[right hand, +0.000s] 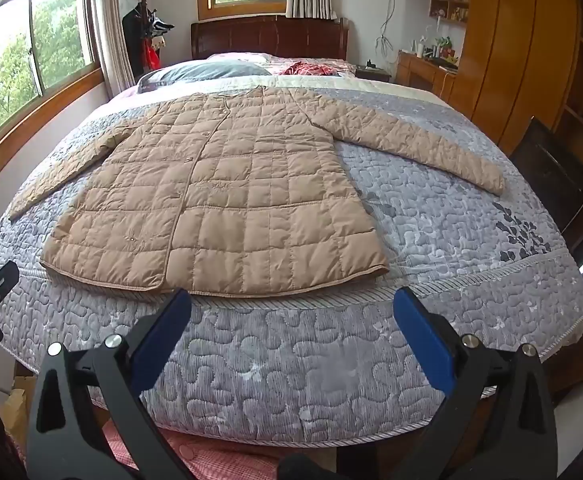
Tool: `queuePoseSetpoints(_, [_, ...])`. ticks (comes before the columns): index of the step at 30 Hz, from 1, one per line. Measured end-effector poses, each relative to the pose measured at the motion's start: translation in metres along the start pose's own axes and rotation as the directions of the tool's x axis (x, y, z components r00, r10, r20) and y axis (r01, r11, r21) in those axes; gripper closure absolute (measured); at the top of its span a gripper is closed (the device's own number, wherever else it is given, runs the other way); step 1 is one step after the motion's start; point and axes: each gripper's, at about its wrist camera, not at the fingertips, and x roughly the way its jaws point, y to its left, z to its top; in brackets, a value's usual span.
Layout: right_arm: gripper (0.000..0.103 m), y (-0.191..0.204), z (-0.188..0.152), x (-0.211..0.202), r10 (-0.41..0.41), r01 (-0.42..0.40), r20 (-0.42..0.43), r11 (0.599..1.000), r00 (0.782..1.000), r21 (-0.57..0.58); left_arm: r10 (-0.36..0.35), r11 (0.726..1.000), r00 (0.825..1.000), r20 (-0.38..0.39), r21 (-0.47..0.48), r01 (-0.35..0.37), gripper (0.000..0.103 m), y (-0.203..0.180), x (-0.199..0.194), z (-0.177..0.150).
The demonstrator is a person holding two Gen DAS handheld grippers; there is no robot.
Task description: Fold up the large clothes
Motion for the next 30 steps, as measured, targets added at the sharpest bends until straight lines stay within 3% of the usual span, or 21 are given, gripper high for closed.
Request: queuePoseSetpoints(30, [0.003,0.0043,0.0014,0.0007,0.007,-0.007,0.002,1.000,1.000,-0.015,0.004,1.000,1.000,-0.002,0.004,-0.004,0.004,0.0032,-0.0013,-0.0012])
